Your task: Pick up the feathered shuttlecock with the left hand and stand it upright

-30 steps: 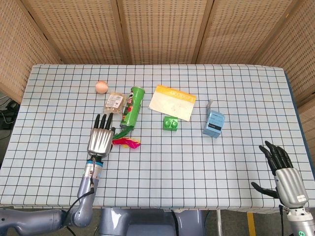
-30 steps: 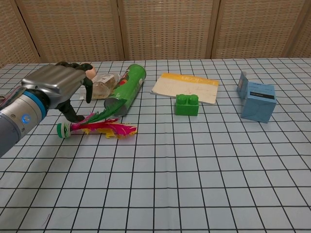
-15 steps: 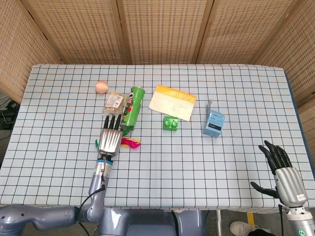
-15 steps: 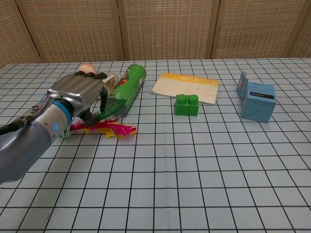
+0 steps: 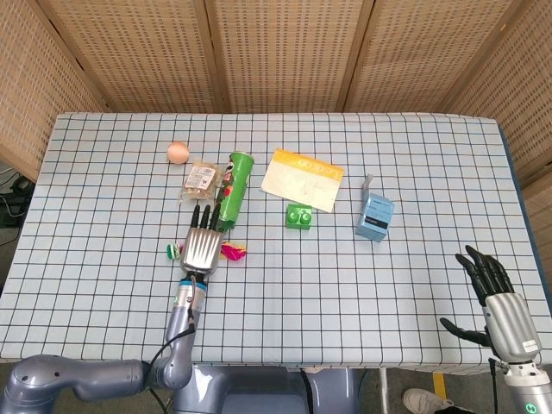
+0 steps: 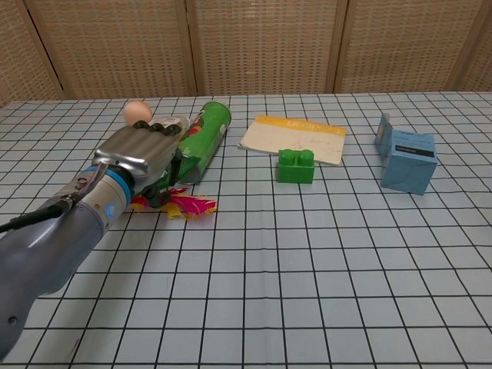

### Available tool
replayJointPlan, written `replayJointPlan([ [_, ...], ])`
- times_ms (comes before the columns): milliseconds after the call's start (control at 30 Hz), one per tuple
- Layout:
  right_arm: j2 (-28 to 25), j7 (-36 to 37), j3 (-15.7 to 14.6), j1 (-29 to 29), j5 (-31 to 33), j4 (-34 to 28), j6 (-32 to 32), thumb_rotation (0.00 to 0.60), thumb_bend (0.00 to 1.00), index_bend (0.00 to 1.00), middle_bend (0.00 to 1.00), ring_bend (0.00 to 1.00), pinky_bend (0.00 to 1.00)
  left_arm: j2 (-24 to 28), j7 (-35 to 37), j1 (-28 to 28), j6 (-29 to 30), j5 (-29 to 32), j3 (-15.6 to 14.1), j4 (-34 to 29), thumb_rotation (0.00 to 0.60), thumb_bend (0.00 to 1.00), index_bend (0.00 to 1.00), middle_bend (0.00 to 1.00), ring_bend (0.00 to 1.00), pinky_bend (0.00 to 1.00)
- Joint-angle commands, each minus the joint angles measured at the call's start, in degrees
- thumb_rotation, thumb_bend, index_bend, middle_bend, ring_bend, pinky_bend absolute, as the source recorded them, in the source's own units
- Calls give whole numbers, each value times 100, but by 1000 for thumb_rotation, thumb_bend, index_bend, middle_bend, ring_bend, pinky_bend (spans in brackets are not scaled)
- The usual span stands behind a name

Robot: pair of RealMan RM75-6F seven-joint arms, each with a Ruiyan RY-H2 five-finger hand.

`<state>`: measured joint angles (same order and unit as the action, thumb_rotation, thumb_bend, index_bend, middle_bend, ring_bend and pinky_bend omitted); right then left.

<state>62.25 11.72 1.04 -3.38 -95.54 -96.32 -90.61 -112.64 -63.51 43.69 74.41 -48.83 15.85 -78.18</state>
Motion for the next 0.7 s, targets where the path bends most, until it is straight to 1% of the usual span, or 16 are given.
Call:
replayJointPlan([
  [33,-2,13,3,3,4,3,-9,600,65,90,0,0,79,-27,-11,19,9,18,-3,37,600,368,511,0,0,0],
  [233,-2,35,1,2,-4,7,-15,600,65,90,0,0,79,-84,-63,61,19,53,-32,153,600,368,518,0,0,0],
  [467,8,72,7,6,-23,29,-55,600,65,90,0,0,79,-108,-62,62,6,45,-122,243,600,384,551,0,0,0],
  [567,5,113,17,11,-4,46,-69,600,65,90,0,0,75,-93,-30,57,21,-15,-162,238,600,465,587,0,0,0],
  [700,4,153,31,11,9,63,-84,600,66,90,0,0,67,-35,14,28,68,-105,-212,185,600,521,611,0,0,0],
])
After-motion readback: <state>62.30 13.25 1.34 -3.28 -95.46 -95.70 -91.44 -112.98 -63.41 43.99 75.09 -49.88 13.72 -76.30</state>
